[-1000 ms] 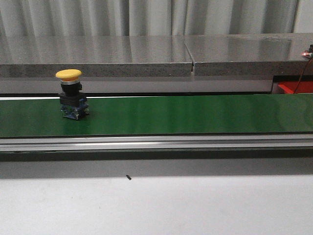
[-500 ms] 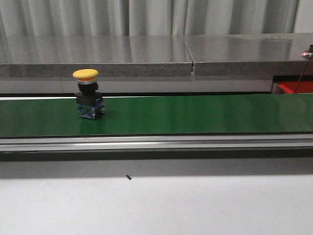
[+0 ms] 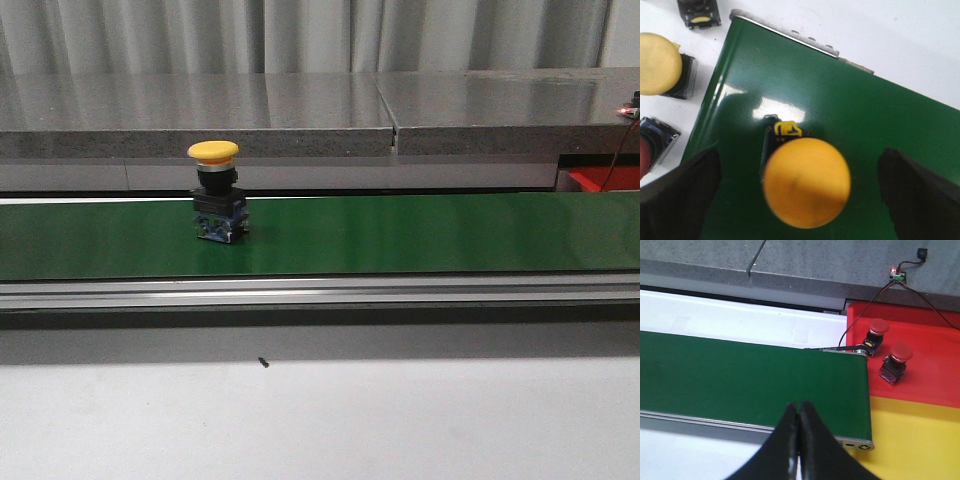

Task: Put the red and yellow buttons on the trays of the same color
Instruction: 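Place the second yellow button on the belt, open left gripper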

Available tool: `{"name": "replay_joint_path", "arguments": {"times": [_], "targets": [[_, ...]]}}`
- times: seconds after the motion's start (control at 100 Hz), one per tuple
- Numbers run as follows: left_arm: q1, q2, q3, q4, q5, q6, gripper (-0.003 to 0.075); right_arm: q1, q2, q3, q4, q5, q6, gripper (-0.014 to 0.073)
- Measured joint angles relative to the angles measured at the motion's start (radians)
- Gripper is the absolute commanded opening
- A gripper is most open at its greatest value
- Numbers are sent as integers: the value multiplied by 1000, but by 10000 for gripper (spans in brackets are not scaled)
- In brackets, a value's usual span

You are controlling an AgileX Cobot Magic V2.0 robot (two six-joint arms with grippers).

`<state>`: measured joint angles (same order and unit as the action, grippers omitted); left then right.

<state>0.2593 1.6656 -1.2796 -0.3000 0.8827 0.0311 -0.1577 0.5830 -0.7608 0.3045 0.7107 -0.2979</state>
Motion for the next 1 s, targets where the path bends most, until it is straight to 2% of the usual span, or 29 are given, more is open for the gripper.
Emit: {"name": "replay_joint_path", "arguments": {"times": [0.06, 0.13, 0.2, 0.31, 0.36, 0.56, 0.76, 1.0], "targets": [[0, -32, 0, -2, 4, 22, 612, 0, 0, 0, 0, 0, 0, -66], [-4, -80, 0, -4, 21, 40, 517, 0, 0, 0, 0, 0, 0, -66], [-13, -132, 0, -4, 38, 64, 360, 0, 0, 0, 0, 0, 0, -66], [-47, -211, 0, -4, 75, 99, 66, 0, 0, 0, 0, 0, 0, -66], [-65, -244, 0, -4, 89, 110, -20, 0, 0, 0, 0, 0, 0, -66], [-141, -375, 12, -4, 106, 151, -20, 0, 0, 0, 0, 0, 0, -66], [-213, -513, 98, -4, 109, 182, -20, 0, 0, 0, 0, 0, 0, -66], [-236, -675, 204, -4, 111, 192, -20, 0, 0, 0, 0, 0, 0, -66]]}}
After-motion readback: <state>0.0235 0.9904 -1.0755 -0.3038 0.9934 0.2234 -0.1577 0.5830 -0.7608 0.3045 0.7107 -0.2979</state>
